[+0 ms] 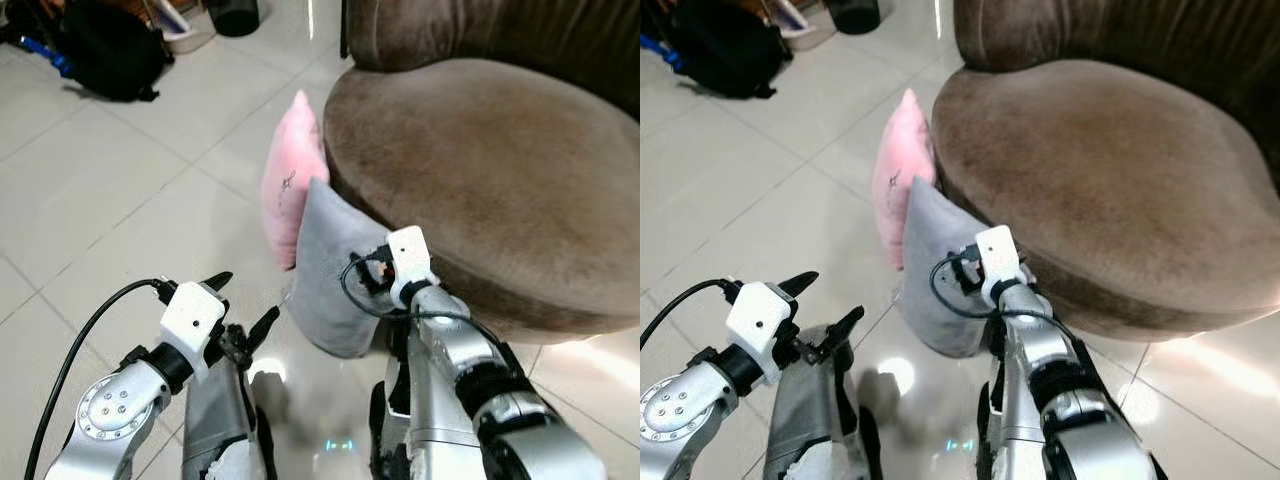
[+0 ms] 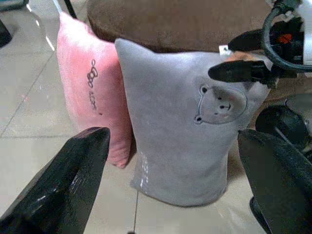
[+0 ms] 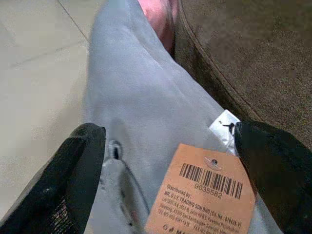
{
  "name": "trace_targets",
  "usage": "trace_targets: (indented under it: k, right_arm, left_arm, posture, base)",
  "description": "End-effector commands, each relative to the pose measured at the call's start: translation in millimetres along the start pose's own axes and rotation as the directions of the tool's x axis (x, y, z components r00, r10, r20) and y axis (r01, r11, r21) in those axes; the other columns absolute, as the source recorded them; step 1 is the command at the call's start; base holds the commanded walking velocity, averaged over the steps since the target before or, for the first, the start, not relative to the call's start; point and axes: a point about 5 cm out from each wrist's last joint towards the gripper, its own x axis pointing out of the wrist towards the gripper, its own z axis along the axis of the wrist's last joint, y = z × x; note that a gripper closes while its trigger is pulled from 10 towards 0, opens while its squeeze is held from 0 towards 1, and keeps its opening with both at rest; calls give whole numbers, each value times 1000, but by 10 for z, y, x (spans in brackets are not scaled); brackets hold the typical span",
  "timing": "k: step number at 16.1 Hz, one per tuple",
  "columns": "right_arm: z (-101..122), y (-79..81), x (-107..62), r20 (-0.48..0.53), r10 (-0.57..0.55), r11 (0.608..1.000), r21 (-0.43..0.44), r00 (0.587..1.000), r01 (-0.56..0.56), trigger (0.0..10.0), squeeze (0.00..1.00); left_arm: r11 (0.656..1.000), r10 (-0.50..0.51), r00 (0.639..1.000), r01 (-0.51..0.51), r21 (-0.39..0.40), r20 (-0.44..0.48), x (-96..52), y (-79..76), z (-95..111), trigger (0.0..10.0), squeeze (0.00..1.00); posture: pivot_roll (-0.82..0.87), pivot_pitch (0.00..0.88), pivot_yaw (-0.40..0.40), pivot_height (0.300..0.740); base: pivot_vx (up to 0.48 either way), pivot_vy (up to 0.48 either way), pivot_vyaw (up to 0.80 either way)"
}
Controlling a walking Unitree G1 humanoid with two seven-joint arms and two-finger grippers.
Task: Move the pillow to the sofa from floor
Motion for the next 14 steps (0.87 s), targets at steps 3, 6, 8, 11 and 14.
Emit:
trace_targets:
  k: [3, 6, 8, 11, 14]
  right_arm:
    - [-108, -129, -1, -89, -113, 992, -58, 990, 108, 10000, 969]
    - [-223, -57, -13, -170, -18, 998, -62, 985, 8, 10000, 0]
    - [-246, 0, -14, -179, 25, 998, -53, 984, -35, 10000, 0]
    - [-260, 70, -16, -174, 61, 997, -42, 983, -69, 980, 0]
    - [-259, 110, -13, -163, 77, 996, -20, 984, -81, 0, 0]
  left_arm:
    - [1000, -7, 1000, 7, 9, -21, -73, 24, 17, 10000, 0]
    - [1000, -29, 999, 30, 9, -35, -78, 17, -2, 10000, 0]
    - [999, -39, 999, 39, 4, -38, -67, 11, -16, 10000, 0]
    - [999, -46, 998, 47, 6, -40, -40, 5, -25, 10000, 0]
    - [999, -49, 998, 50, 10, -41, -23, 29, -29, 10000, 0]
  posture:
    - [163, 297, 65, 461]
    - [165, 301, 74, 461]
    - [165, 299, 78, 461]
    - [170, 296, 82, 461]
    - [172, 294, 85, 461]
  base:
    - [0, 0, 0]
    - [0, 0, 0]
    - [0, 0, 0]
    - [0, 0, 0]
    - [0, 0, 0]
